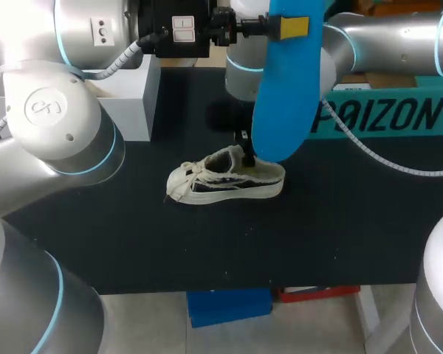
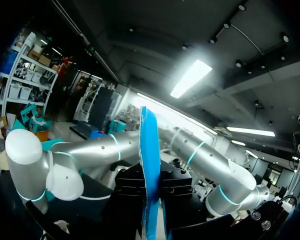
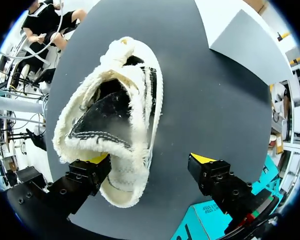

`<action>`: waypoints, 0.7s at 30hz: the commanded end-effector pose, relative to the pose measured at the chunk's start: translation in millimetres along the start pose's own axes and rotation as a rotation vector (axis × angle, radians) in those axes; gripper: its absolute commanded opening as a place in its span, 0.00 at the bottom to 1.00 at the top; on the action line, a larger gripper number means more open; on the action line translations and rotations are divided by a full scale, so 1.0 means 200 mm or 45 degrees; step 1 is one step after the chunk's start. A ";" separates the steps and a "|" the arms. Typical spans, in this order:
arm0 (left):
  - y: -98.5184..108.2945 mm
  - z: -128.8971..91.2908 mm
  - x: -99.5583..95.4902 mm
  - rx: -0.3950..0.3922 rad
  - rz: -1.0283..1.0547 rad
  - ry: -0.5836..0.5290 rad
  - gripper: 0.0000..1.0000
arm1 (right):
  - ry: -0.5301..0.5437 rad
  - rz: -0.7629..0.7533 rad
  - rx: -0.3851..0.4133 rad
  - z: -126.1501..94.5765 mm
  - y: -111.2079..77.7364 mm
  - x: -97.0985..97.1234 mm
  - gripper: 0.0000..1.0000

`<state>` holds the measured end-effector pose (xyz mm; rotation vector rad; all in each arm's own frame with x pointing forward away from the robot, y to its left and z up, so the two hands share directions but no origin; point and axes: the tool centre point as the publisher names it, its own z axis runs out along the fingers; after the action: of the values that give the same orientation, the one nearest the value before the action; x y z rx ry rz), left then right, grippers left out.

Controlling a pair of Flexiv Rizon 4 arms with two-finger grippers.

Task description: Take the shoe out of the shoebox, open the shoe tongue, remove and reinsert the insole, then place the shoe into the shoebox

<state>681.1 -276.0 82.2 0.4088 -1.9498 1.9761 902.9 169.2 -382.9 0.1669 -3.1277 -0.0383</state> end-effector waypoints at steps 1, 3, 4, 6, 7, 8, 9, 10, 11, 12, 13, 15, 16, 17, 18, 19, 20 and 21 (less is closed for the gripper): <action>0.01 0.00 0.00 0.000 -0.001 -0.005 0.00 | 0.020 -0.004 0.176 0.04 0.04 -0.04 1.00; 0.01 0.00 0.00 0.000 -0.001 -0.005 0.00 | 0.024 -0.005 0.172 0.04 0.06 -0.03 1.00; 0.01 0.00 0.00 0.000 -0.001 -0.005 0.00 | 0.027 -0.005 0.168 0.04 0.06 -0.03 1.00; 0.01 0.00 0.00 0.000 -0.001 -0.005 0.00 | 0.032 0.001 0.152 0.06 0.06 -0.03 0.95; 0.01 0.00 0.00 0.000 -0.001 -0.005 0.00 | 0.036 0.021 0.147 0.07 0.05 -0.03 0.33; 0.01 0.00 0.00 0.000 -0.001 -0.005 0.00 | 0.038 0.017 0.111 0.07 0.05 -0.02 0.00; 0.01 0.00 0.00 0.000 -0.001 -0.005 0.00 | 0.038 0.017 0.111 0.07 0.05 -0.02 0.00; 0.01 0.00 0.00 0.000 -0.001 -0.005 0.00 | 0.038 0.017 0.111 0.07 0.05 -0.02 0.00; 0.01 0.00 0.00 0.000 -0.001 -0.005 0.00 | 0.038 0.017 0.111 0.07 0.05 -0.02 0.00; 0.01 0.00 0.00 0.000 -0.001 -0.005 0.00 | 0.038 0.017 0.111 0.07 0.05 -0.02 0.00; 0.01 0.00 0.00 0.000 -0.001 -0.005 0.00 | 0.038 0.017 0.111 0.07 0.05 -0.02 0.00; 0.01 0.00 0.00 0.000 -0.001 -0.005 0.00 | 0.038 0.017 0.111 0.07 0.05 -0.02 0.00; 0.01 0.00 0.00 0.000 -0.001 -0.005 0.00 | 0.038 0.017 0.111 0.07 0.05 -0.02 0.00; 0.01 0.00 0.00 0.000 -0.001 -0.005 0.00 | 0.038 0.017 0.111 0.07 0.05 -0.02 0.00; 0.01 0.00 0.00 0.000 -0.001 -0.005 0.00 | 0.038 0.017 0.111 0.07 0.05 -0.02 0.00; 0.01 0.00 0.00 0.000 -0.001 -0.005 0.00 | 0.038 0.017 0.111 0.07 0.05 -0.02 0.00; 0.01 0.00 0.00 0.000 -0.001 -0.005 0.00 | 0.038 0.017 0.111 0.07 0.05 -0.02 0.00; 0.01 0.00 0.00 0.000 -0.001 -0.005 0.00 | 0.038 0.017 0.111 0.07 0.05 -0.02 0.00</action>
<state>681.0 -276.0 82.2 0.4088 -1.9498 1.9761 905.5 180.2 -397.2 0.1482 -3.1006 0.0977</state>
